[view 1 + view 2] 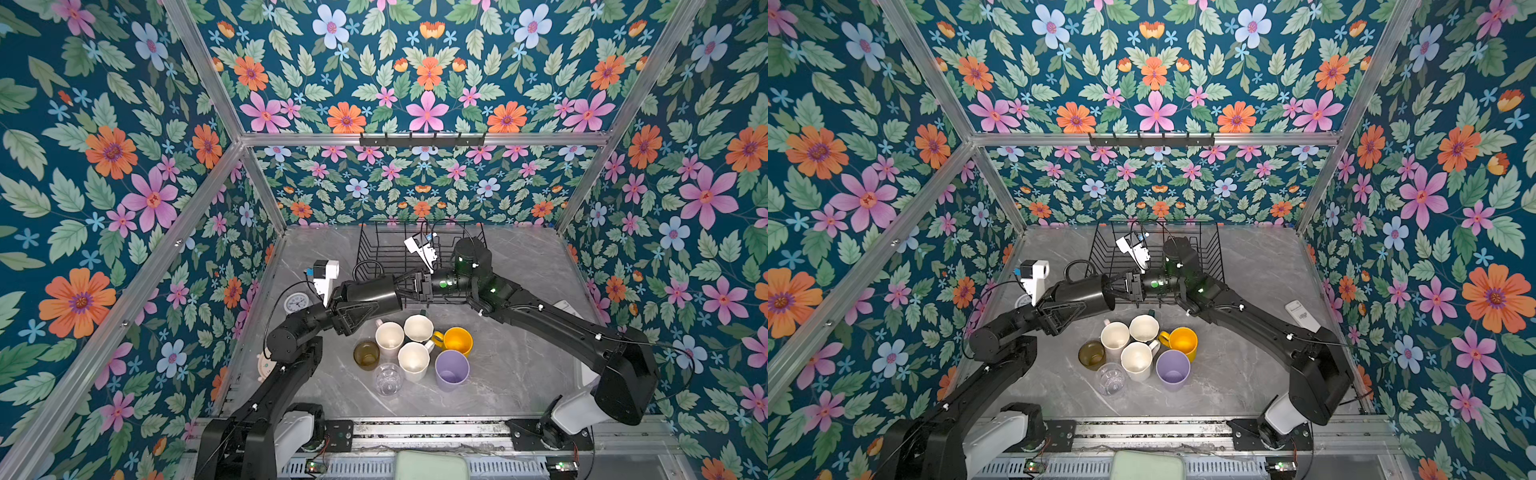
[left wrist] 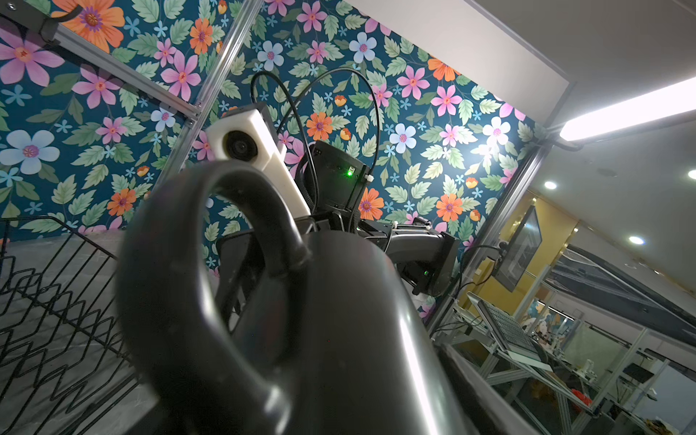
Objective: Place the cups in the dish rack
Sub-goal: 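Grasp the black mug with the left gripper and release the right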
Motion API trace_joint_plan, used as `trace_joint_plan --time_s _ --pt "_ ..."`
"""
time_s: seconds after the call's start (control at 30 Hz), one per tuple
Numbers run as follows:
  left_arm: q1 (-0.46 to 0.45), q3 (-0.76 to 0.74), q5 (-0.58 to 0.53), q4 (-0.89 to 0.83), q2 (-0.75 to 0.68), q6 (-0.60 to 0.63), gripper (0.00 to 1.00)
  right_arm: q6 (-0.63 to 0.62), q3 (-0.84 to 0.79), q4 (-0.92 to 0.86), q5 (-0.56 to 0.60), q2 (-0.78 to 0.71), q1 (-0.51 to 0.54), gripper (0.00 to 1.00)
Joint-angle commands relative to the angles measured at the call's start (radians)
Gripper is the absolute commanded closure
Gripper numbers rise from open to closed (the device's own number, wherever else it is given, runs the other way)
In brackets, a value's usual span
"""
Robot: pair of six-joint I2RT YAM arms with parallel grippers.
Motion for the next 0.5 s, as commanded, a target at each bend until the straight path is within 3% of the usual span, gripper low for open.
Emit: trace_joint_plan --time_s 0.0,0.13,0.23,0.33,0.4,0.47 --pt "-0.001 0.037 -0.011 0.01 -0.008 0.001 1.0 -0.002 -0.013 -0.012 0.079 -0.041 -0.012 0.6" --pt "-0.001 0.109 -0.023 -0.103 -0.013 0.046 1.0 -0.007 -0.077 -0.082 0.221 -0.156 -0.038 0.35" --pt "-0.001 0.172 -0.045 -0.346 -0.032 0.206 1.0 -0.048 -0.141 -0.182 0.374 -0.27 -0.046 0.19" --pt "-0.001 0.271 -0.12 -0.848 -0.063 0.52 1.0 -0.088 -0.209 -0.297 0.529 -0.39 -0.049 0.1" --pt "-0.002 0.37 -0.232 -1.202 -0.057 0.736 1.0 -0.109 -0.255 -0.38 0.633 -0.478 -0.05 0.08" --pt "-0.004 0.452 -0.318 -1.393 -0.021 0.844 1.0 -0.118 -0.298 -0.443 0.714 -0.559 -0.051 0.07"
